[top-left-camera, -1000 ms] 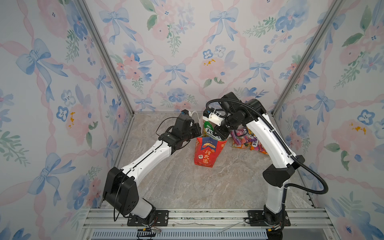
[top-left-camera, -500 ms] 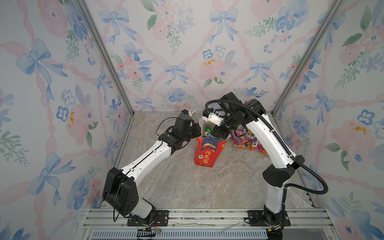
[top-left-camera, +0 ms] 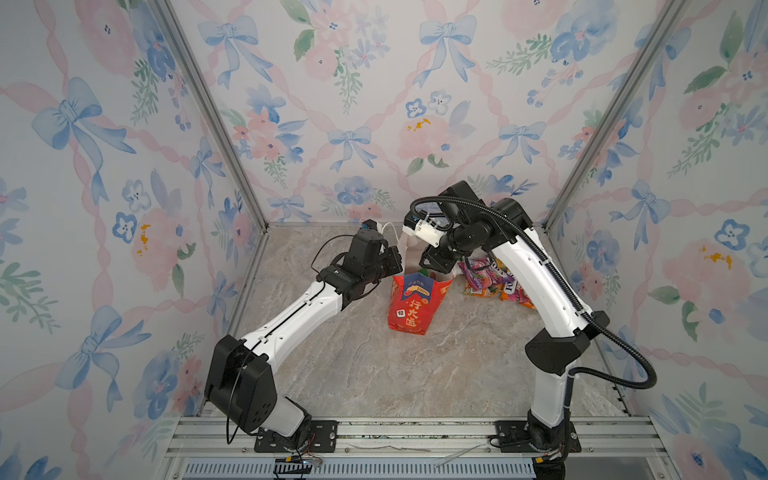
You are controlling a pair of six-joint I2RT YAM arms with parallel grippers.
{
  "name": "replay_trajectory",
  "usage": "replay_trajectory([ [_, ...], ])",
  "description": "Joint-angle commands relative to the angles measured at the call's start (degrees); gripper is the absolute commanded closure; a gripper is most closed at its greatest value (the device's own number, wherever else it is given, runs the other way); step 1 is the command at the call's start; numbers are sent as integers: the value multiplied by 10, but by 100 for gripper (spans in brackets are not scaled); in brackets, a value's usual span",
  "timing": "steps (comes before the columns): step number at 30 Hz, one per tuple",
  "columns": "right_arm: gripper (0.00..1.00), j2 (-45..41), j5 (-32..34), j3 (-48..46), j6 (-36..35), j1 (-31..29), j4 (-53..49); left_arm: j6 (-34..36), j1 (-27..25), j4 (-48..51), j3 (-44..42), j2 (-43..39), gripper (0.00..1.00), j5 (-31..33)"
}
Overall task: Place the snacks into the paper bag
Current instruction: 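Move the right gripper away from the bag toward the purple Fox's Berries packet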
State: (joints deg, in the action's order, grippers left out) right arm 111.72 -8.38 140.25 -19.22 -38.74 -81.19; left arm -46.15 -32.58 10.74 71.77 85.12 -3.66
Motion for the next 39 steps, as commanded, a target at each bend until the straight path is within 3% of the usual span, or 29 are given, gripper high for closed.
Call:
replay_trajectory([
  [1,58,-31,-23,14,25,-6,16,10,-2,8,-12,-11,100,-2],
  [12,38,-114,-65,-35,62,1,63,14,1,8,-8,-11,100,-5],
  [20,27,-224,-96,-126,105,46,124,13,2,8,-10,-12,100,-7],
  [29,20,-393,-252,-369,284,246,347,16,1,8,-11,-14,100,-11],
  [39,16,-447,-344,-568,478,447,496,13,2,9,-18,-25,100,-4],
])
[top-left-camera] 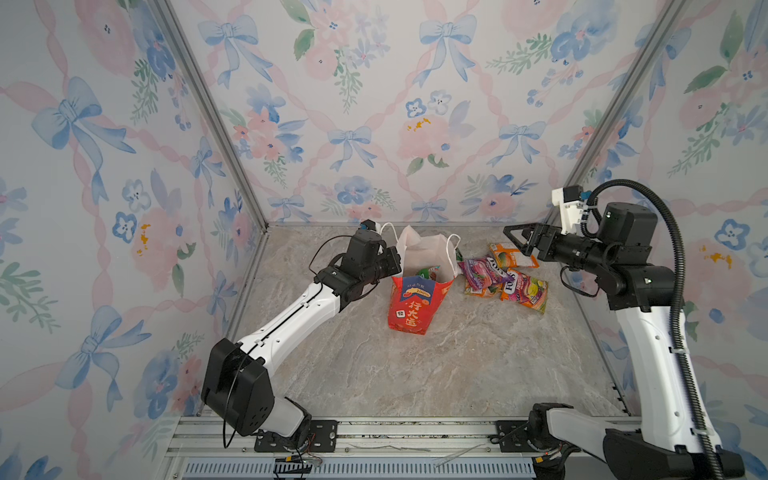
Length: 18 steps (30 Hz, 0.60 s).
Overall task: Place the snacks into the paper bag
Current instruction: 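Move the right gripper away from the bag toward the purple Fox's Berries packet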
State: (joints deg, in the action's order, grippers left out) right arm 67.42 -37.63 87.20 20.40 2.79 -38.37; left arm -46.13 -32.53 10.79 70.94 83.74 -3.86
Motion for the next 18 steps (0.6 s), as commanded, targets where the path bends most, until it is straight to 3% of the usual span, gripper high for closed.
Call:
replay_trajectory([
  [1,15,-2,-51,-56,91,44,75,12,1,8,-10,-12,100,-2],
  [8,12,11,-48,-166,183,91,152,9,2,8,-11,-10,100,0],
  [18,10,43,6,-245,240,92,175,8,1,8,-10,-6,100,0],
])
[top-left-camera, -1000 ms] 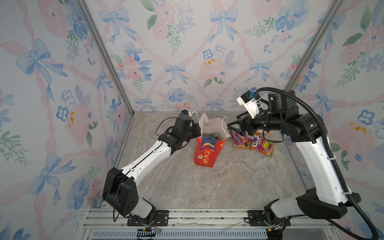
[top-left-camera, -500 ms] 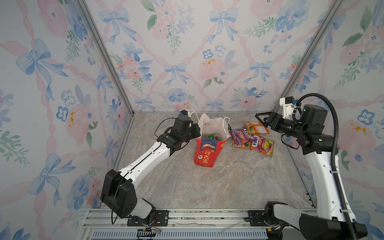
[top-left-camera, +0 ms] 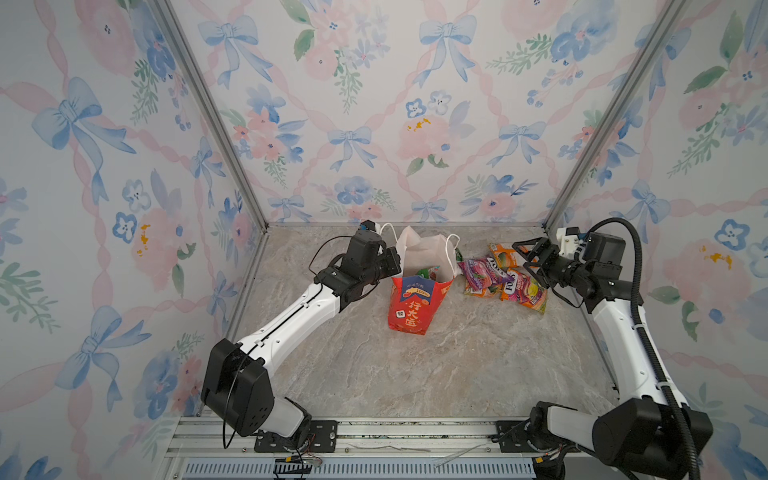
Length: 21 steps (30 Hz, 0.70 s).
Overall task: Place the snacks into the paper bag
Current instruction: 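Move the right gripper away from the bag toward the purple Fox's Berries packet, then lower the right gripper and close it on the purple Fox's Berries packet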
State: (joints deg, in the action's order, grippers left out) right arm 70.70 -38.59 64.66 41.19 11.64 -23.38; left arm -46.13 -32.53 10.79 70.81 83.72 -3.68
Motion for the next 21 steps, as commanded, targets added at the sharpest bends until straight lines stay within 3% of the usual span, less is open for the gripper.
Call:
replay_trajectory([
  [1,9,15,17,-27,38,4,30,8,2,8,-9,-5,100,-3],
  [10,8,67,46,-64,52,-1,60,6,1,8,-11,-8,100,-1],
  [21,5,135,89,-110,120,-7,153,5,1,8,-10,-5,100,0],
])
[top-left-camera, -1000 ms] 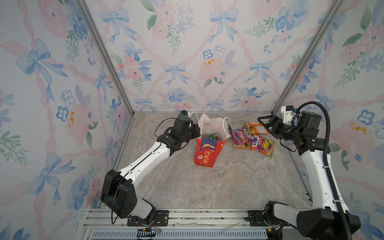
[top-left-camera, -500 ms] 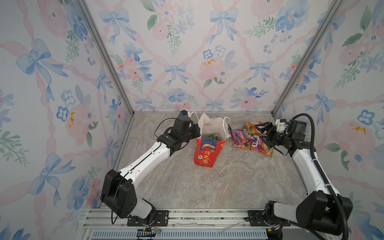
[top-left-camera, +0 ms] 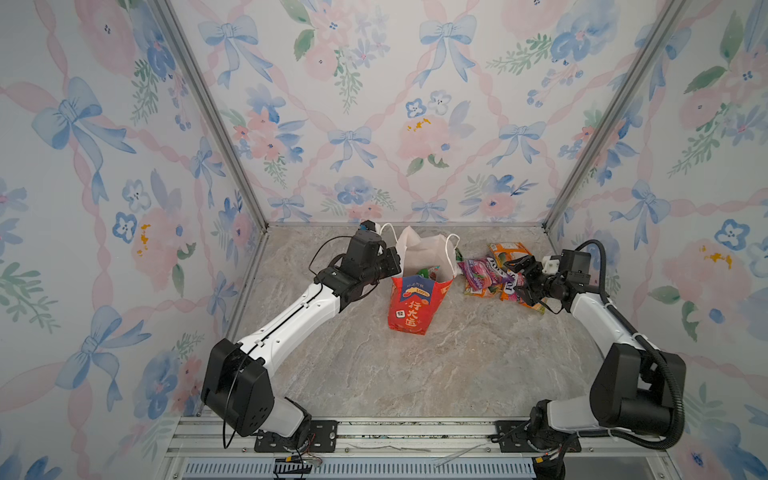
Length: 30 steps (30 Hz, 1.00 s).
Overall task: Place the snacks into the paper bag
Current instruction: 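Lower the right gripper and close it on the purple Fox's Berries packet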
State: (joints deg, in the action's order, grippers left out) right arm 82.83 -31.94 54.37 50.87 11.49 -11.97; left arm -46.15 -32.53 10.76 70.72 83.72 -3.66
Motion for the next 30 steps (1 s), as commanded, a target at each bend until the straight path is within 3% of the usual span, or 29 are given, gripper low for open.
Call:
replay_trajectory([
  [1,5,22,27,-7,24,-7,44,5,1,8,-9,-4,100,0],
  [9,0,89,34,9,37,-17,78,4,1,8,-9,-1,100,-1],
  [30,3,227,23,70,60,-33,171,4,1,7,-6,2,100,-1],
])
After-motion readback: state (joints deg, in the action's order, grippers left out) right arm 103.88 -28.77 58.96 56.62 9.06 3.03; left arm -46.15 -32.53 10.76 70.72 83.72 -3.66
